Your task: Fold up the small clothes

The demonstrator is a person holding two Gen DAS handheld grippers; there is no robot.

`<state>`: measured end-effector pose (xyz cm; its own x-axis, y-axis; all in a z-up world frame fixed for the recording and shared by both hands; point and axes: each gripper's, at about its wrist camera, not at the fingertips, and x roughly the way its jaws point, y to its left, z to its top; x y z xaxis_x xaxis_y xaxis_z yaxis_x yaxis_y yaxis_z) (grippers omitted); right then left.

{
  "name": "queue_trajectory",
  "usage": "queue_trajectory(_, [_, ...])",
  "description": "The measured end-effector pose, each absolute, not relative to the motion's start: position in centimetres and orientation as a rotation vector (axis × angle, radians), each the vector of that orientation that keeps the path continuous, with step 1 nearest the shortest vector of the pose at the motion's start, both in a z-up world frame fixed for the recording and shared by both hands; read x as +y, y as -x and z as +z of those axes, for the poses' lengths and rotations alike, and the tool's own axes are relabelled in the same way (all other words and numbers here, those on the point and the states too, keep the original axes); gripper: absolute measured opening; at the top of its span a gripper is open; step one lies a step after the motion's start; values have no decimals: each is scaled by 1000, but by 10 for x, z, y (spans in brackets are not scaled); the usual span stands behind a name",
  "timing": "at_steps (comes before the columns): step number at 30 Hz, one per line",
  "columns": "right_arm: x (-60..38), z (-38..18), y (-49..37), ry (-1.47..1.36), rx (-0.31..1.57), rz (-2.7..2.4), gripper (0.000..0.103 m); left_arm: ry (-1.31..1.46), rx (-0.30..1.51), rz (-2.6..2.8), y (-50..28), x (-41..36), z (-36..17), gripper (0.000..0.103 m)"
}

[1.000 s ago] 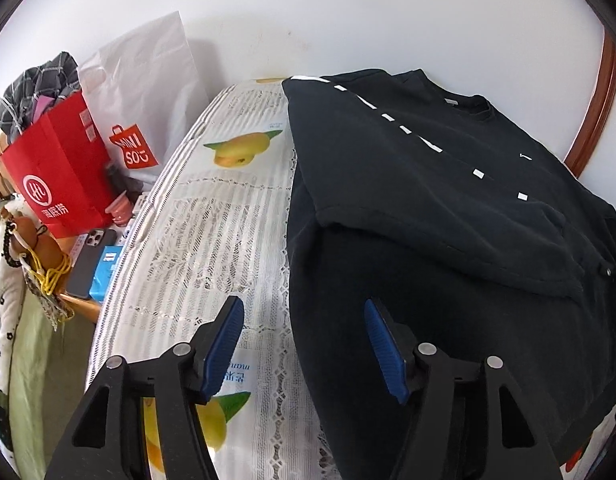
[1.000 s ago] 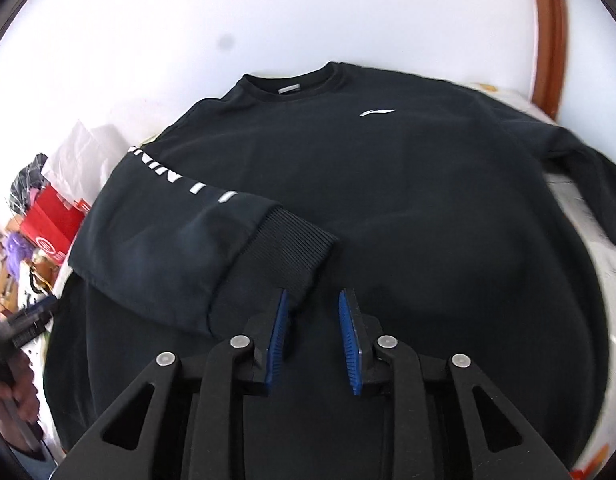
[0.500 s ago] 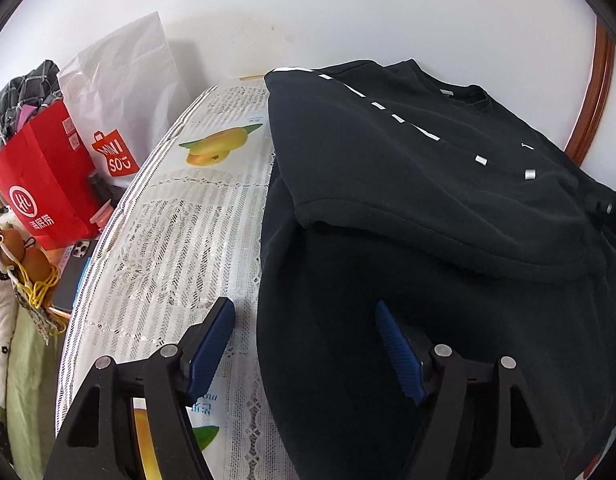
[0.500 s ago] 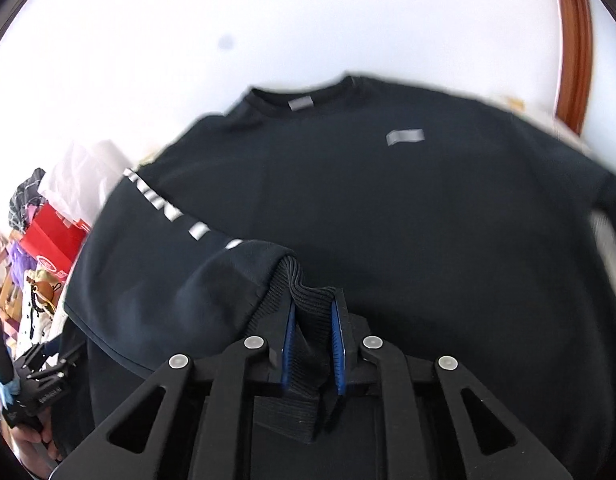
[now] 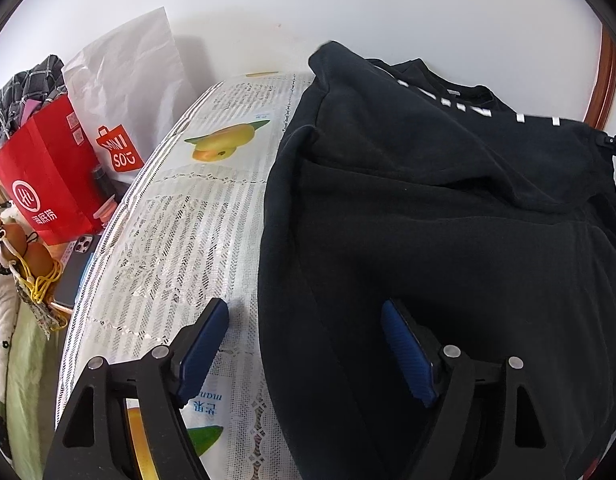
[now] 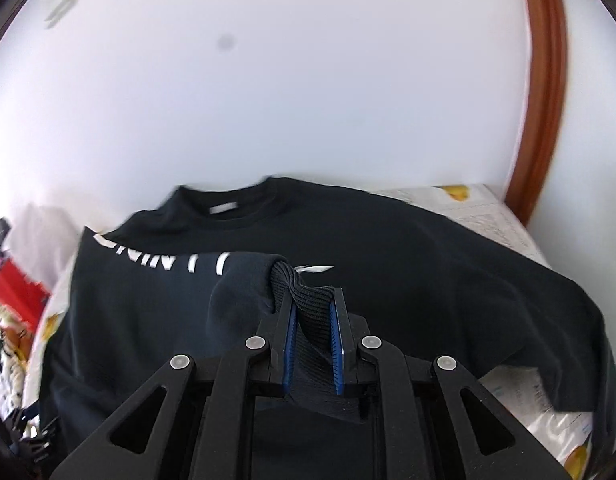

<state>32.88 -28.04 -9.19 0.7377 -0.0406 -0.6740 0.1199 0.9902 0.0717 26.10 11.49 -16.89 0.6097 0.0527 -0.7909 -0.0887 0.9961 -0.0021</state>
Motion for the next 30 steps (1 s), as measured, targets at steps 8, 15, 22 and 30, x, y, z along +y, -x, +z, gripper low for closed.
queue_trajectory(8, [-325,-122,-336,-193,816,-157,15,43,912,83,-261,114,-169,80])
queue_trajectory(15, [-347,-139,-334,-240,856,-189,24,41,912,85,-261,114,-170,81])
queue_trajectory(22, [-334,-156,-318,-27,898,-249,33,43,913,86,-261,116,-170,81])
queue_trajectory(30, [-351,-148,-262,-8,929,-267,37,19,949,70,-247,118,-167,81])
